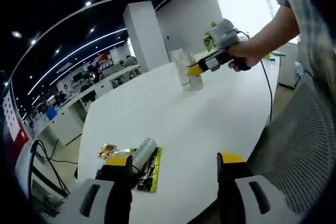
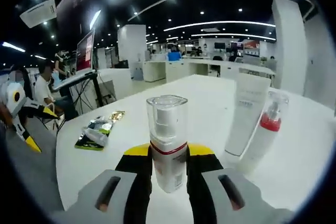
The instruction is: Arrange the skincare products in the storage area until every visible bottle or jar stands upright without overlapping.
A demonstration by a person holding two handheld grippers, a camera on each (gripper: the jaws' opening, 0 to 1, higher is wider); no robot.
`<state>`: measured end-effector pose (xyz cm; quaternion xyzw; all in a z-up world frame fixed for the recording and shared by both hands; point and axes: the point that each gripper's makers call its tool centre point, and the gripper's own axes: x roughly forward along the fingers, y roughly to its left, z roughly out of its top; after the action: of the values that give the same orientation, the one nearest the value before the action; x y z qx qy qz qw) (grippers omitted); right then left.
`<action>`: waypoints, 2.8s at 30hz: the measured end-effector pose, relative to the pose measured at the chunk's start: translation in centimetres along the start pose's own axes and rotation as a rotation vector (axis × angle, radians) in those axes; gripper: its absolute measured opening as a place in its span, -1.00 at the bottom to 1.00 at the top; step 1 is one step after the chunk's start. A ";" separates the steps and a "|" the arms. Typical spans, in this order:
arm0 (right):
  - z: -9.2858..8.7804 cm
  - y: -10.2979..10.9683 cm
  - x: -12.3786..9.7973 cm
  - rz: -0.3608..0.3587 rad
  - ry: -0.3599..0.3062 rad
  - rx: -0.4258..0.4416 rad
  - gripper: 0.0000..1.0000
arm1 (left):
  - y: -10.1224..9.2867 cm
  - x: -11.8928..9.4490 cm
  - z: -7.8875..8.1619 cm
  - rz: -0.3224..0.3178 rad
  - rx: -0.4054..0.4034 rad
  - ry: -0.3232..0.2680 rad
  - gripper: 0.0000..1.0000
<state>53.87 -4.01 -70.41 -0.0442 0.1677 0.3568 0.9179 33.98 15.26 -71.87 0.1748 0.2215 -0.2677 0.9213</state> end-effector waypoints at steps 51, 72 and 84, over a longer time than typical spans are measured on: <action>-5.9 -8.4 3.6 -0.161 0.124 0.020 -0.42 | -1.4 0.4 -2.0 -0.086 -0.045 0.099 0.02; -5.2 -9.8 2.4 -0.214 0.138 0.057 -0.65 | -1.7 0.5 -2.3 -0.101 -0.046 0.117 -0.01; -5.6 -10.1 1.9 -0.215 0.175 0.016 -0.67 | -1.5 0.4 -2.4 -0.093 -0.035 0.122 -0.01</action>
<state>60.41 -11.40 -76.77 -0.0857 0.2443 0.2500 0.9330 32.66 14.92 -74.42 0.1640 0.2898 -0.2949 0.8956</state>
